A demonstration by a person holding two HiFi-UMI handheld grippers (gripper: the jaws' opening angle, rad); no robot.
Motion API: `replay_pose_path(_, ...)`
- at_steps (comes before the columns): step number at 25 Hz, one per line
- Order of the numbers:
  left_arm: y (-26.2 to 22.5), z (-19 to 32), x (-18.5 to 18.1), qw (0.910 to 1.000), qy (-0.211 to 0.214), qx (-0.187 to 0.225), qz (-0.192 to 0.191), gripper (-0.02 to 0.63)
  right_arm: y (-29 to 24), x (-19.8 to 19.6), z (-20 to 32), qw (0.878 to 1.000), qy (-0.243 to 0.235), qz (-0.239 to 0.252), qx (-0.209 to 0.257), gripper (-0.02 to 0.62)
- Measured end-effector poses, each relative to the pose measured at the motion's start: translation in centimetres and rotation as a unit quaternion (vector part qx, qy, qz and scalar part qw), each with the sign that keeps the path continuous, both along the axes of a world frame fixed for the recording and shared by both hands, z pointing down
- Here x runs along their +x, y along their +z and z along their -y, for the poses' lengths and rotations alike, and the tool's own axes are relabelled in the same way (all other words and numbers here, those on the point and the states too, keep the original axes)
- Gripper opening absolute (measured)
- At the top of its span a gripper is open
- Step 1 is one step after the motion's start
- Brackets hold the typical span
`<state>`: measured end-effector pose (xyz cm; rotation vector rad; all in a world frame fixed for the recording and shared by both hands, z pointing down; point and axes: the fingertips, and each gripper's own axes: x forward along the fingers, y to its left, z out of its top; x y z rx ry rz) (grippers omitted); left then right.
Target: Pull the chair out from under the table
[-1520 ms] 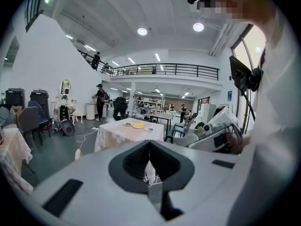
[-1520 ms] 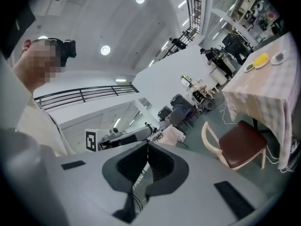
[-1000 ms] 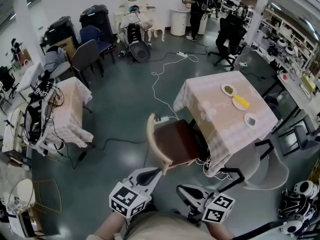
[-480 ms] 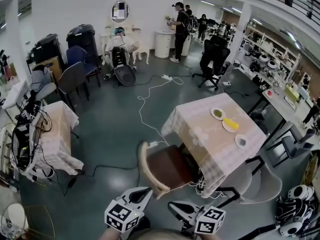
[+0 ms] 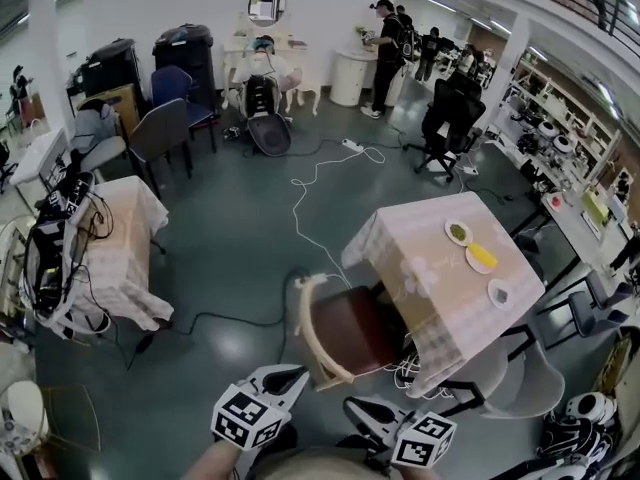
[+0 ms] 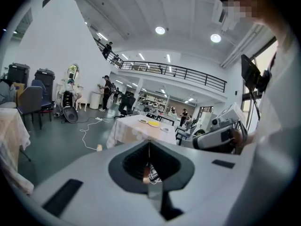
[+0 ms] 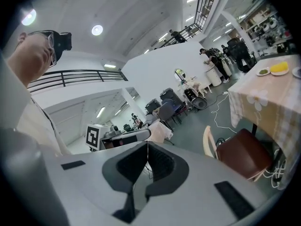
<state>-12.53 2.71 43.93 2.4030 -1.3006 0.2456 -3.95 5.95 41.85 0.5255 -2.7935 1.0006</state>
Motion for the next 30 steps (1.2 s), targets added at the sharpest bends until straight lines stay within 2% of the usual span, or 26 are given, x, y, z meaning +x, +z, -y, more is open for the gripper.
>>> replay_pose_path(4,0.5,1.4,-0.9,1.0000,-0.008,0.001,-0.004,0.008,0.4,-1.1,1.3,1.000,-0.012,-0.001,0.008,0.011)
replay_pose_path(10,0.7,2.5,-1.5,0.9981,-0.053,-0.029,0.001,0.008,1.1,-1.4,3.6,0.998,-0.049,0.003,-0.031,0.011)
replay_pose_path(18,1.1,5.8,-1.6,0.9930,-0.101,-0.058,0.019,0.008,1.1,-0.7,8.3,0.996,-0.078,0.018,-0.049,0.011)
replay_pose_path(21,1.8,7.2,-1.3,0.9900,-0.117,-0.078,0.006,0.008,1.6,0.4,10.1,0.995,-0.075,0.021,-0.057,0.011)
replay_pose_path(27,4.0,10.0,-1.9,0.9792,-0.144,-0.133,-0.051,0.008,2.2,1.9,12.7,0.996,-0.059,0.025,-0.069,0.011)
replay_pose_path(30,6.1,11.1,-1.5,0.9755,-0.146,-0.158,-0.043,0.008,2.6,3.1,13.5,0.995,-0.046,0.027,-0.079,0.011)
